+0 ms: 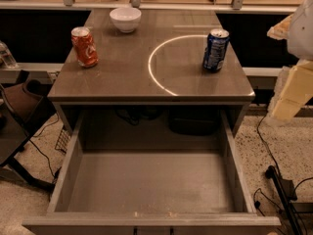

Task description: Move pepsi can near coke can

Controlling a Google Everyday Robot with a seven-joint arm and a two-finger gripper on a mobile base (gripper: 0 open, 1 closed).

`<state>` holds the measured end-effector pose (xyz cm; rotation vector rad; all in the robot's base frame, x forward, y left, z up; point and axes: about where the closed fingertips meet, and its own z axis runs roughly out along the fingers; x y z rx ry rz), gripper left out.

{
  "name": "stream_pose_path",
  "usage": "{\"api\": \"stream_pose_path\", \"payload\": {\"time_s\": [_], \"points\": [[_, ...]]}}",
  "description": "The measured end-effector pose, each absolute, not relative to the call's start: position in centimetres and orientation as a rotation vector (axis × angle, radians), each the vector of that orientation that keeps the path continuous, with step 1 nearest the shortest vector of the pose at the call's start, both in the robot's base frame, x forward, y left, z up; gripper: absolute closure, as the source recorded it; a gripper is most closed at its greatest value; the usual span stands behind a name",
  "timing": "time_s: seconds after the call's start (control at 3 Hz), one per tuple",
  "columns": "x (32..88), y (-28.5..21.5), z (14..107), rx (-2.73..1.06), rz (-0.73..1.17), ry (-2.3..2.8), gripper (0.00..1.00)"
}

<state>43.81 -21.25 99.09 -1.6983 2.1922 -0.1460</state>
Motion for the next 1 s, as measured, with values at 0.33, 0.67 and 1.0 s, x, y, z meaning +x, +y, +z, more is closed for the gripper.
{"api": "stream_pose_path", "payload": {"time_s": [0.33,0.67,1.0], "points": [[43.8,-21.3,99.1,-1.698,-0.146,2.192,0.00],[44.5,-21.7,98.9,-1.648,-0.127,2.192,0.00],[47.4,-23.7,98.2,-1.432,-0.087,2.212,0.00]]}}
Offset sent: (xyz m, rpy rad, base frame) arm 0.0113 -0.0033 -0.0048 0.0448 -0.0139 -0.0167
